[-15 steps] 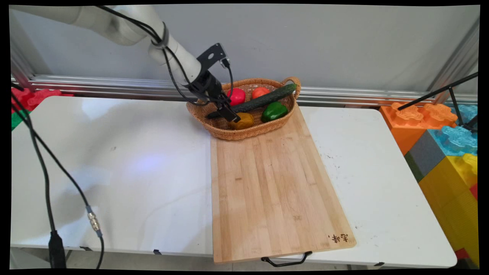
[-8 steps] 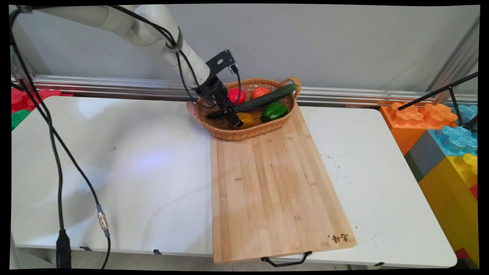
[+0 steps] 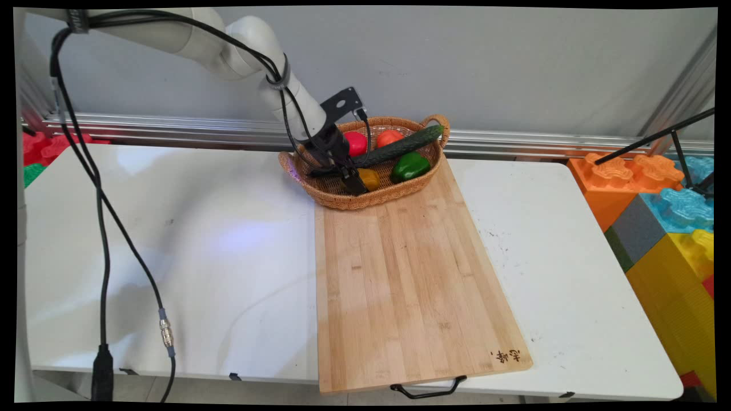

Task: Pick up the potato from the vegetable basket, then place the picked object on the cutting board

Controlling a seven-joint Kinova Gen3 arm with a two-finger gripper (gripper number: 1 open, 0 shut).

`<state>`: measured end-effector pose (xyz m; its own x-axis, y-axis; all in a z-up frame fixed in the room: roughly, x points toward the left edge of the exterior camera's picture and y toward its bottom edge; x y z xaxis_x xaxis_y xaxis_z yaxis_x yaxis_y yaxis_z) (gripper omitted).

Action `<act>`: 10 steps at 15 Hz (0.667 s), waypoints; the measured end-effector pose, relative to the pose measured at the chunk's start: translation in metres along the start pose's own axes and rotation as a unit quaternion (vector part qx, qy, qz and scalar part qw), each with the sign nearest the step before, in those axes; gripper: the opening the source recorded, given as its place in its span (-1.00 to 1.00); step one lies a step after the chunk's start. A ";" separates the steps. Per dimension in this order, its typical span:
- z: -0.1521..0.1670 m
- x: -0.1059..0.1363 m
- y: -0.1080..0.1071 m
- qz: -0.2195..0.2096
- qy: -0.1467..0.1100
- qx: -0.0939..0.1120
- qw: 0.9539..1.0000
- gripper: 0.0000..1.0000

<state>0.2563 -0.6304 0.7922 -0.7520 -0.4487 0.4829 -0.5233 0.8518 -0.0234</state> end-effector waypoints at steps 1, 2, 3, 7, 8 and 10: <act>0.003 0.001 0.000 0.001 0.001 0.000 1.000 -1.00; 0.004 0.001 0.000 0.001 0.001 0.000 1.000 -1.00; 0.006 0.002 0.000 0.002 0.003 0.000 1.000 -1.00; 0.008 0.006 0.000 0.006 0.010 0.000 1.000 -1.00; 0.007 0.006 0.000 0.007 0.013 0.001 1.000 -1.00; 0.001 0.008 0.001 0.009 0.023 0.002 1.000 -1.00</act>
<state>0.2494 -0.6338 0.7958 -0.7422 -0.4206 0.5218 -0.5116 0.8585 -0.0359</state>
